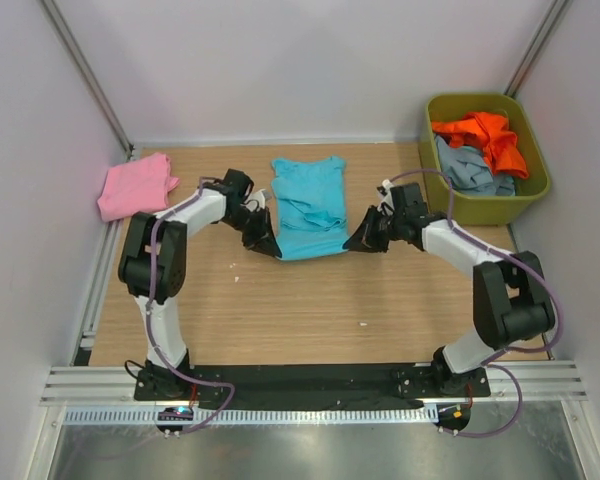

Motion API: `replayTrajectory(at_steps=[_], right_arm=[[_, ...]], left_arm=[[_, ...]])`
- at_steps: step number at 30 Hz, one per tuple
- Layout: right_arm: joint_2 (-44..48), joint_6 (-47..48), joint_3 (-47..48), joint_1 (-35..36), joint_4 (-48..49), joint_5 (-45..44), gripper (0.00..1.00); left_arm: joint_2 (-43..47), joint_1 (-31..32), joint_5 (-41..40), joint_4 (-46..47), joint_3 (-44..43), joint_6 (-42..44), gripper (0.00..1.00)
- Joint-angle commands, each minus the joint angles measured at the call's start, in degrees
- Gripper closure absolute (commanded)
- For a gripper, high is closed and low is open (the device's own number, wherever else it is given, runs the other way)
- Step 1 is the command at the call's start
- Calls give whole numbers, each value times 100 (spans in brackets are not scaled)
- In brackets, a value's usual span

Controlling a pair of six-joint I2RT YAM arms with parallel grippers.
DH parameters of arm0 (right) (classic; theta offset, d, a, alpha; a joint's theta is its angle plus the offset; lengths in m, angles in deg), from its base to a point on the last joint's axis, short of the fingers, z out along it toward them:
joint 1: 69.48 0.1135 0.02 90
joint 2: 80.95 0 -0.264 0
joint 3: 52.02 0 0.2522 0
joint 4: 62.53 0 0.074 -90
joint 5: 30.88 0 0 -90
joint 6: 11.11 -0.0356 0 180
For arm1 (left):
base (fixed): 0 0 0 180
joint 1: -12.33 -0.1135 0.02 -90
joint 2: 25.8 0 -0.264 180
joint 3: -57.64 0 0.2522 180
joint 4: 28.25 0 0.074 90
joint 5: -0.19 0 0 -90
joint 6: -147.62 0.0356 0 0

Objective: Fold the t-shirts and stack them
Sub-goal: Fold the tshirt

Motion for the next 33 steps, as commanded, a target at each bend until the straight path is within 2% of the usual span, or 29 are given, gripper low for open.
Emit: replayTrajectory(at_steps=[1, 9, 16, 24, 28, 32, 33], right_arm=[[835, 311, 12, -122, -465, -11, 99], [1688, 557, -119, -123, -1019, 95, 99], [1873, 610, -243, -123, -1204, 95, 99], [1681, 619, -419, -123, -941, 16, 99], [1181, 628, -86, -123, -634, -10, 99], [364, 742, 992, -166, -484, 51, 99], [153, 785, 1257, -193, -449, 60, 98]], left_arm=[[829, 76, 66, -306, -30, 422, 100], [1840, 498, -163, -570, 23, 651, 100], [2113, 524, -233, -526, 217, 695, 100], [1894, 498, -277, -430, 647, 519, 100], [1499, 384, -295, -508, 69, 572, 100], [832, 129, -277, -579, -1029, 616, 100], [465, 77, -268, -579, -1527, 616, 100]])
